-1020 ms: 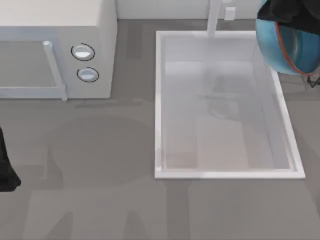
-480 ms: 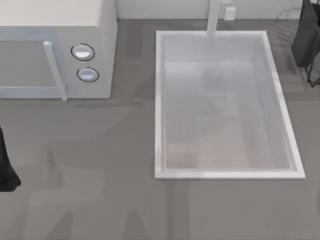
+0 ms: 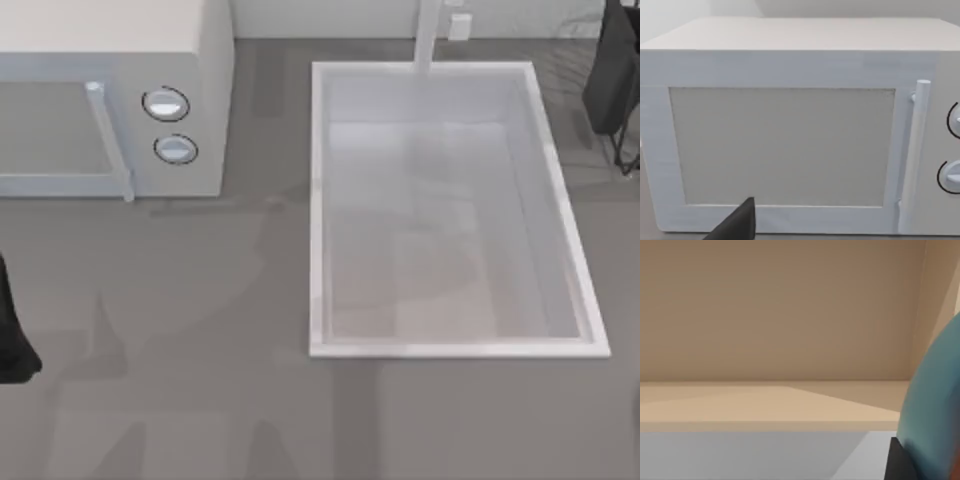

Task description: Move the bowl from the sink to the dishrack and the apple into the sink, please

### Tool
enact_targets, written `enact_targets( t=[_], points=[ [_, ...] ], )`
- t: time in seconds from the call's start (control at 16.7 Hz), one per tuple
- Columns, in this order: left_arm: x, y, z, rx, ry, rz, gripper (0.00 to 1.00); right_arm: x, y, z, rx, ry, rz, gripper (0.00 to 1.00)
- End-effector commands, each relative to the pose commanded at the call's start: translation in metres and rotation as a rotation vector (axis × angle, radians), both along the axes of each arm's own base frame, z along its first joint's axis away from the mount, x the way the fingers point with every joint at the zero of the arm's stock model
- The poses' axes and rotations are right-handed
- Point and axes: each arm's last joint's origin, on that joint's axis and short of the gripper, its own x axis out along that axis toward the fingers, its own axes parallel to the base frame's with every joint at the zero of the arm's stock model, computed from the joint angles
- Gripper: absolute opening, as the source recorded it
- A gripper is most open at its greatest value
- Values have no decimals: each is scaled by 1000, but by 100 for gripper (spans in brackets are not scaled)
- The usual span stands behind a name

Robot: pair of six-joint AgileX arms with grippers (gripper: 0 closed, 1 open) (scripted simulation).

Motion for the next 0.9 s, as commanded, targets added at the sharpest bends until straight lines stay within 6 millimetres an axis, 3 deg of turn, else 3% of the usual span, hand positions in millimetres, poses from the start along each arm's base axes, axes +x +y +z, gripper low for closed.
enact_targets(
  t=[0.24, 0.42, 0.72, 0.9],
  points=[
    [0, 0, 0, 0, 0, 0, 100, 5, -1, -4, 3, 6, 1, 0],
    [0, 0, 0, 0, 0, 0, 100, 27, -6, -26, 2, 9, 3, 0],
    [0, 0, 0, 0, 0, 0, 100, 78, -14, -101, -11, -11, 2, 0],
    [0, 0, 0, 0, 0, 0, 100, 94, -10, -152, -13, -18, 1, 0]
  ],
)
